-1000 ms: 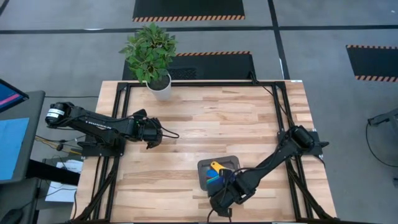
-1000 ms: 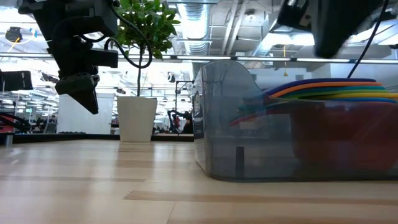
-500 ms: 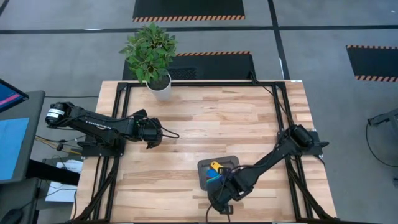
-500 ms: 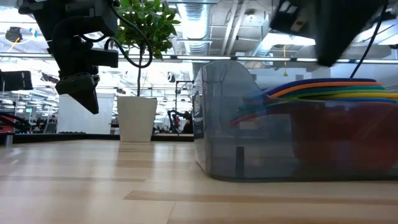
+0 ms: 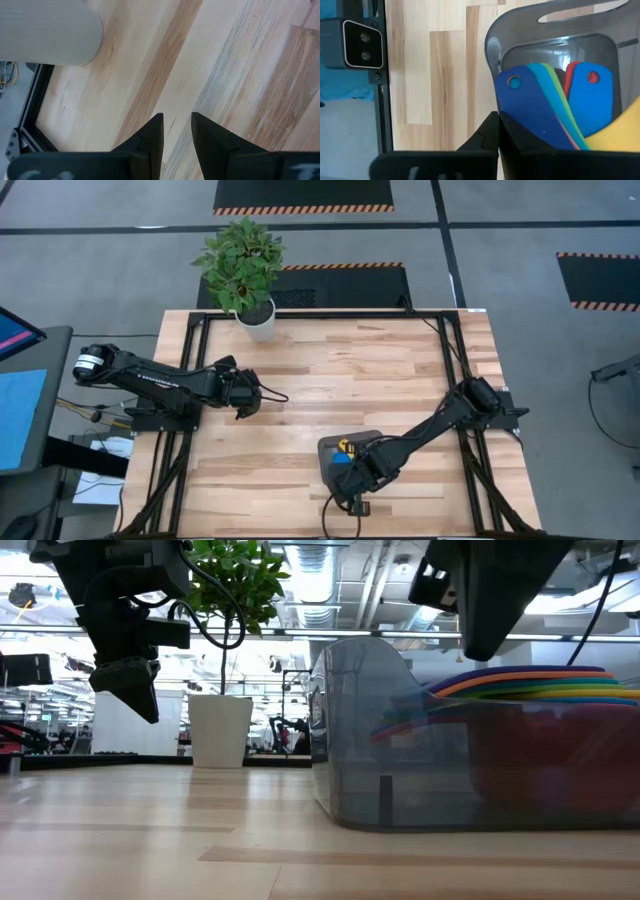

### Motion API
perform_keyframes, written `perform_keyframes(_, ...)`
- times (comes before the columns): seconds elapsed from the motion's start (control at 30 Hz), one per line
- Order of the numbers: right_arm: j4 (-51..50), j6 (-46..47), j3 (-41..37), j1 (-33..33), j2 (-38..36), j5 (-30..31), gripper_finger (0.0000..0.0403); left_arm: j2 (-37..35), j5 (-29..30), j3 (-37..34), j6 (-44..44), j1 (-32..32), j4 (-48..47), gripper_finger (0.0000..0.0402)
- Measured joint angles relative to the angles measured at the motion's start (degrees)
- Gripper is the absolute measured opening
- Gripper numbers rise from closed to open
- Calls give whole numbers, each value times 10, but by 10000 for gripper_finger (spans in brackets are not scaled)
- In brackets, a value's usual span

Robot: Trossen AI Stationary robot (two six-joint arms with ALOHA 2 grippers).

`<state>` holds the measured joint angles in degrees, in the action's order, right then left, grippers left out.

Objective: Nest measuring cups in basket
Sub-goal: Adjust the nested measuring cups in the black bin

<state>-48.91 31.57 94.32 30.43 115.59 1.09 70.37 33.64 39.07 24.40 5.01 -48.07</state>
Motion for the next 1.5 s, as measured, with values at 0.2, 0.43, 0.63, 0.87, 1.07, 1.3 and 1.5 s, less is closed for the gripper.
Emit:
perform_keyframes(0.2,8,-1,0,-1,0,-12,27,0,0,0,0,0,0,92)
perform_keyframes(0.43,19,-1,-5,11,0,-42,7,0,0,0,0,0,0,92)
perform_keyframes(0.63,27,18,-35,-1,0,-24,29,0,0,0,0,0,0,92)
perform_keyframes(0.87,26,10,-38,-25,0,-3,9,0,0,0,0,0,0,92)
perform_keyframes(1.07,27,10,-38,-39,0,9,18,0,0,0,0,0,0,92)
perform_keyframes(1.3,22,7,-38,-56,0,50,24,0,0,0,0,0,0,92)
perform_keyframes(1.5,20,-11,-30,-60,0,42,8,0,0,0,0,0,0,92)
